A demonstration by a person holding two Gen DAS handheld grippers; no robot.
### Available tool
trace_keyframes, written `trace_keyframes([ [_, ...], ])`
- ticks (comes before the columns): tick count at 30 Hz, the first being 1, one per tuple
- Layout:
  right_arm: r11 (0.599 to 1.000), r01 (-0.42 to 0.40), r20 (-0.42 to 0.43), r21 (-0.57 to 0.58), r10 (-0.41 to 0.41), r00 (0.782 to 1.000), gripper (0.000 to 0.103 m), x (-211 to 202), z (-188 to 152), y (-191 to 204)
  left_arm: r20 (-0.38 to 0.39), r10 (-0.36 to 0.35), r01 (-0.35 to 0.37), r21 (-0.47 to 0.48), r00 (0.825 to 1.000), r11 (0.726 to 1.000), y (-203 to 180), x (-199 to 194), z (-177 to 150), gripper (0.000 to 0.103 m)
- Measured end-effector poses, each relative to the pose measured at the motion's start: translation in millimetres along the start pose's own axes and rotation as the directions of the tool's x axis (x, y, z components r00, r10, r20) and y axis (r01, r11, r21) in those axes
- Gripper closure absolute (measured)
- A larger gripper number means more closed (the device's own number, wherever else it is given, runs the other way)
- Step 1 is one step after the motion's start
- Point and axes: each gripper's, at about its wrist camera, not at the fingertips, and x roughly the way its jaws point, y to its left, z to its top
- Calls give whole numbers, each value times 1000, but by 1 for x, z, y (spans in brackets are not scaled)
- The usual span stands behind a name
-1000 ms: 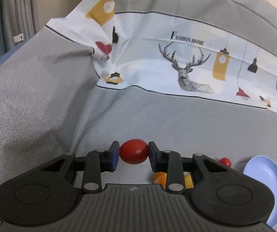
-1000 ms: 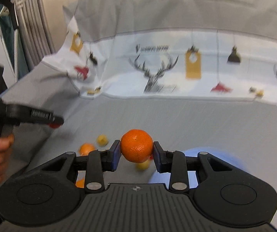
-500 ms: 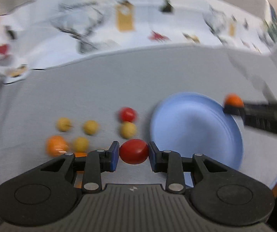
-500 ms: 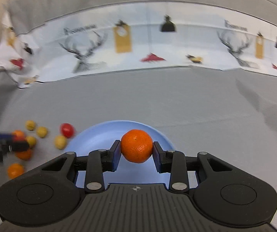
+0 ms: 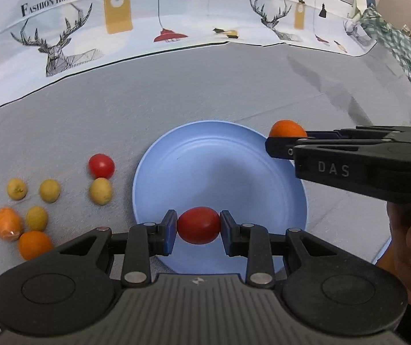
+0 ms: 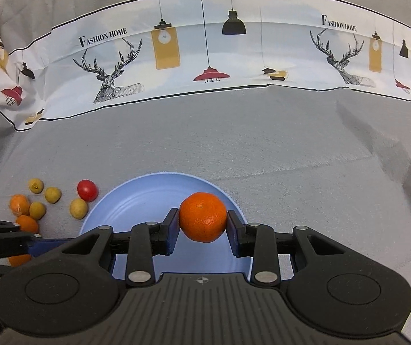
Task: Organize fruits
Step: 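Carry the tomato and mandarin over the blue plate and open both grippers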
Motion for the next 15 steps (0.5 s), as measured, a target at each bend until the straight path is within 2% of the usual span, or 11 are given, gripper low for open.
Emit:
trace_keyframes([
  [5,1000,7,-18,-2,-7,1000,67,4,0,-1,19,-8,8,-11,1000,1000,0,-3,0,68],
  [15,1000,14,-39,1,-14,999,67,9,-4,1,-1,-32,32,15,999,999,-5,-1,-1,67],
])
